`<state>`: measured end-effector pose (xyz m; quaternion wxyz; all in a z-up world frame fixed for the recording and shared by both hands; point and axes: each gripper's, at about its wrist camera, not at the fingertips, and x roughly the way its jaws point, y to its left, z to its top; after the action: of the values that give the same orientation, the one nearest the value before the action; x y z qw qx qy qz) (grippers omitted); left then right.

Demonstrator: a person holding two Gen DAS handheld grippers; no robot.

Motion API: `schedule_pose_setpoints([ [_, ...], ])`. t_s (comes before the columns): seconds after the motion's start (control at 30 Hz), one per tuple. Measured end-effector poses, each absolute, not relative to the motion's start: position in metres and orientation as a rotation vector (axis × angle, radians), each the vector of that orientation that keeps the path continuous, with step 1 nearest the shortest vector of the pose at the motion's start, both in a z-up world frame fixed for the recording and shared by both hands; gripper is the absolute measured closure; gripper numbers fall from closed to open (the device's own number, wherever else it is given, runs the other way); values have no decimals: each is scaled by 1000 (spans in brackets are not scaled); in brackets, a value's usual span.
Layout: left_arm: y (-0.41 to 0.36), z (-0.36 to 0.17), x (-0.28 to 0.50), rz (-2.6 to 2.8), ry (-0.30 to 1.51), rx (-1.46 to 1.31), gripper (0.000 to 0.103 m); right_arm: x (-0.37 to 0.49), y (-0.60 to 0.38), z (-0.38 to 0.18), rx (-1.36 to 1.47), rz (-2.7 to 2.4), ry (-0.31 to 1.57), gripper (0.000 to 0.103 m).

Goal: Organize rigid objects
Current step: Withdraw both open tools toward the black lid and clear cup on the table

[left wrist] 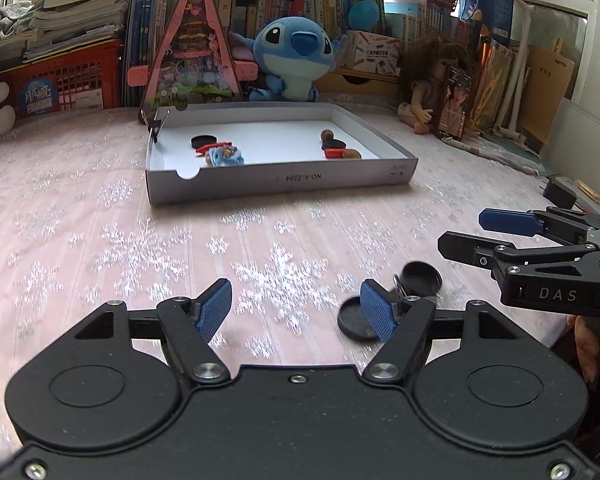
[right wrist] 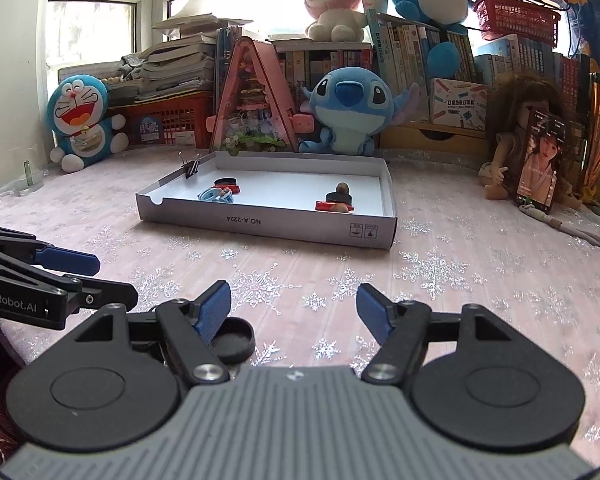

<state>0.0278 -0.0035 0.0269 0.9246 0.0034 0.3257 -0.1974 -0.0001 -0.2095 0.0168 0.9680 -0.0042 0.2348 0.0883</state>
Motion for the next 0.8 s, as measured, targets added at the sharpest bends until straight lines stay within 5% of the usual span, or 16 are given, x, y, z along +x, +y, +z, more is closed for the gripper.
schedule_pose_setpoints([
  [0.33, -10, 18, 6, -449, 671, 36, 39, -26, -206, 11, 15, 195, 479, 23],
  [0.53, -24, 14, 5, -475, 660, 67, 60, -32, -204, 7, 20, 195, 483, 23],
  [0.8, -36, 9, 10, -453, 638, 79, 70, -34, -205, 4, 27, 198, 496, 23],
])
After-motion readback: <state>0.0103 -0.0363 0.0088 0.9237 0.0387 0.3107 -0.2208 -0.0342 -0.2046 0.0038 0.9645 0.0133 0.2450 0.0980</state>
